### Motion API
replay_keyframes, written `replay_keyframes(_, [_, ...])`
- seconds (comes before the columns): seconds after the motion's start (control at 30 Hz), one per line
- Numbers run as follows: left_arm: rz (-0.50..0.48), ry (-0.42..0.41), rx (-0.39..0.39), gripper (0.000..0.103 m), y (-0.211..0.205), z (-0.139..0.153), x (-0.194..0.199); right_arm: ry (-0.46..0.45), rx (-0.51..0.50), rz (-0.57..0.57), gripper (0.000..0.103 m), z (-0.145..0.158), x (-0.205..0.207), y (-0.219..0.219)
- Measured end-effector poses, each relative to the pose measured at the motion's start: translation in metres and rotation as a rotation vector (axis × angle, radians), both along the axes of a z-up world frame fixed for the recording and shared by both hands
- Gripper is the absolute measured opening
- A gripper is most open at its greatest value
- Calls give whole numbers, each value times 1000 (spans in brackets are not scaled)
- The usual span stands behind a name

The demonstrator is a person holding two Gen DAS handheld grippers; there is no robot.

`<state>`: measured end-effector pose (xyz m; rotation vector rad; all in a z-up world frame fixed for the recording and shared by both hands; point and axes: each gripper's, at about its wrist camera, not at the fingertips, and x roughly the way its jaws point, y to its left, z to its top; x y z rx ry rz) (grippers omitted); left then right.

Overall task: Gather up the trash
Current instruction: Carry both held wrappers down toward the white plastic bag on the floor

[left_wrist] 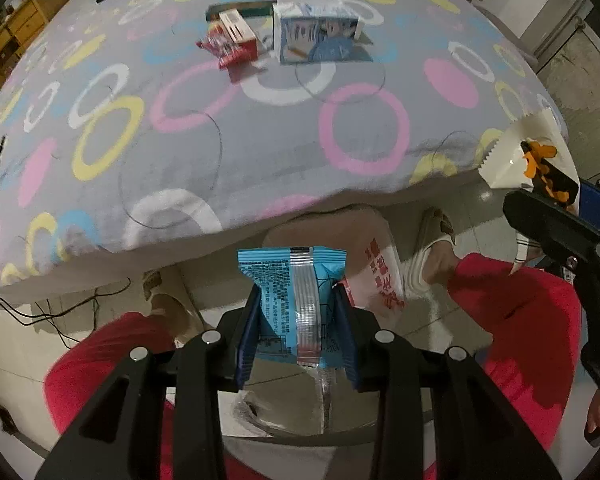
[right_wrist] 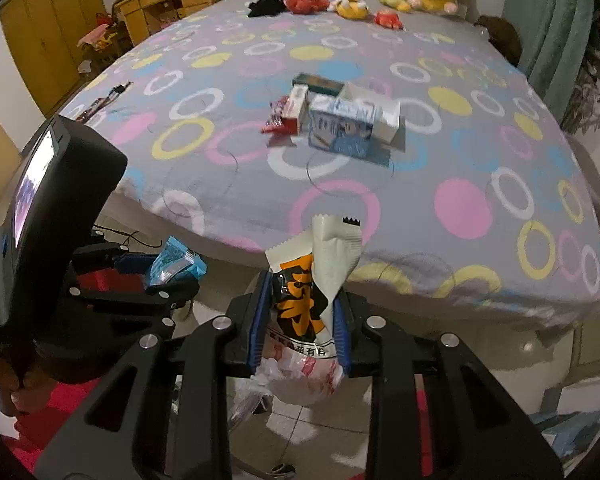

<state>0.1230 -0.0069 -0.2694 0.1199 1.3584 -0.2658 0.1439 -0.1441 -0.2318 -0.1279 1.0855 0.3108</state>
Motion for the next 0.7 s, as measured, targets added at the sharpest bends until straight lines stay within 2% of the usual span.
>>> replay_keyframes(0.4, [-21, 79, -19, 35, -23, -61, -2, 113, 41, -87, 28, -69, 4, -21])
replay_keyframes(0.7, [-105, 104, 25, 35, -42, -103, -9, 226, 85, -169, 28, -127, 3, -32])
